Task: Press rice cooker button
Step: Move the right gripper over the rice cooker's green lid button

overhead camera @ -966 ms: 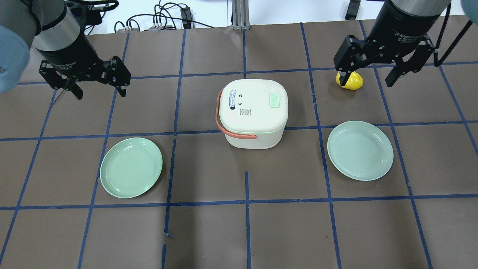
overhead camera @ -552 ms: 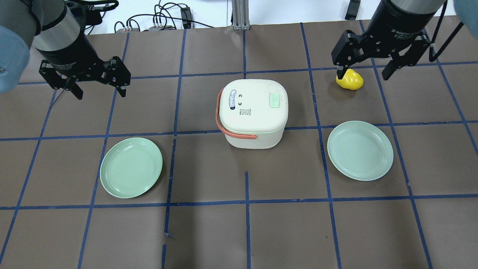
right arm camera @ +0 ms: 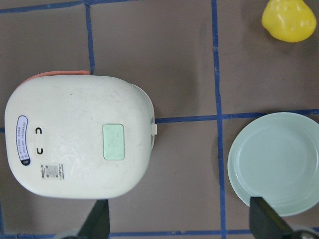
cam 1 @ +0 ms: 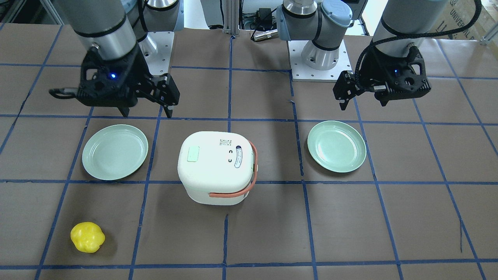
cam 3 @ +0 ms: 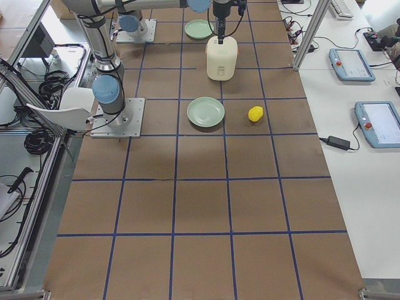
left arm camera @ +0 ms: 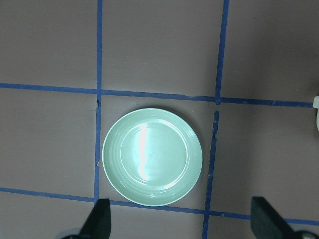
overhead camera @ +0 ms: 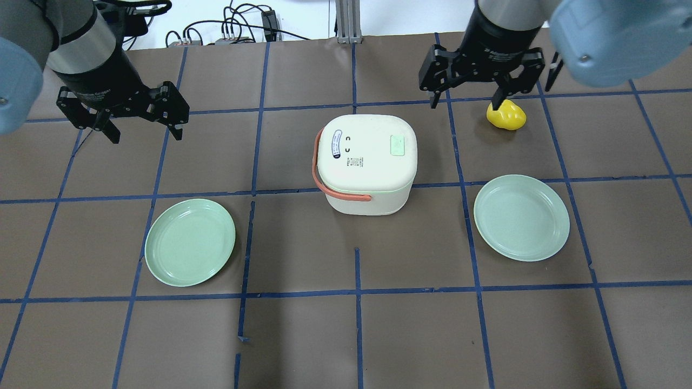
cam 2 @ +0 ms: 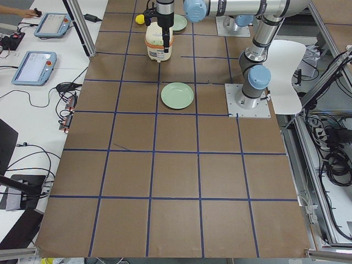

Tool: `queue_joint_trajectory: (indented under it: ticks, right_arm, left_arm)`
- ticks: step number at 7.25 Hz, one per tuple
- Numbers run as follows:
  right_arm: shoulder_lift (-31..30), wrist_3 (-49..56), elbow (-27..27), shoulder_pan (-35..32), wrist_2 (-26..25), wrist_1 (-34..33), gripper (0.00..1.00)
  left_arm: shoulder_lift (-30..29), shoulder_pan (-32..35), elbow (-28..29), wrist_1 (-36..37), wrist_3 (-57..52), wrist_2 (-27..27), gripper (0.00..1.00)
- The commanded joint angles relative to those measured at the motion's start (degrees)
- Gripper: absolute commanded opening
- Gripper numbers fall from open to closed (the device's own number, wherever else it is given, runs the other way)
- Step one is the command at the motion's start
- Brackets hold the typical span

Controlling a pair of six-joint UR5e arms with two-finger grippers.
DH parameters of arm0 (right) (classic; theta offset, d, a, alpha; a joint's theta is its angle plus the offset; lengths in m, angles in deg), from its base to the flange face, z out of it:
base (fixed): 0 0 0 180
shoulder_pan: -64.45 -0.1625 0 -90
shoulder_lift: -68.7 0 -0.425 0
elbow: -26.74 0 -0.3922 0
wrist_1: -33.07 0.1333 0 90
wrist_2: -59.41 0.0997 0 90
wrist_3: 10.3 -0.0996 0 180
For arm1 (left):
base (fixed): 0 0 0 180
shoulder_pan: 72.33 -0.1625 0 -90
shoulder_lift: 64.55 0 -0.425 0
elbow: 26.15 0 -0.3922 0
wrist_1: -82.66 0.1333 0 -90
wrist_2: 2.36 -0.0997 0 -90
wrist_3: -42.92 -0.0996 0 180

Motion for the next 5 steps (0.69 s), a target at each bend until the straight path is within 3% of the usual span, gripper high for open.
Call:
queue_joint_trajectory:
  ticks: [1,2,3,5]
  right_arm:
    - [4.5,-4.0,0.0,-2.6,3.6,-4.5,0.40]
    - [5.7,-4.0,0.0,-2.6,4.9,-4.5,0.21]
    - [6.6,-4.0,0.0,-2.8,6.0,-4.5,0.13]
    - [8.0,-4.2,0.8,-3.9,6.0,-5.3,0.10]
  left_arm:
    - [0.0,0.0,0.0,0.0,0.0,0.0,1.00]
    - [0.0,0.0,0.0,0.0,0.0,0.0,1.00]
    - [0.0,0.0,0.0,-0.1,0.0,0.0,1.00]
    - [0.0,0.0,0.0,0.0,0.0,0.0,1.00]
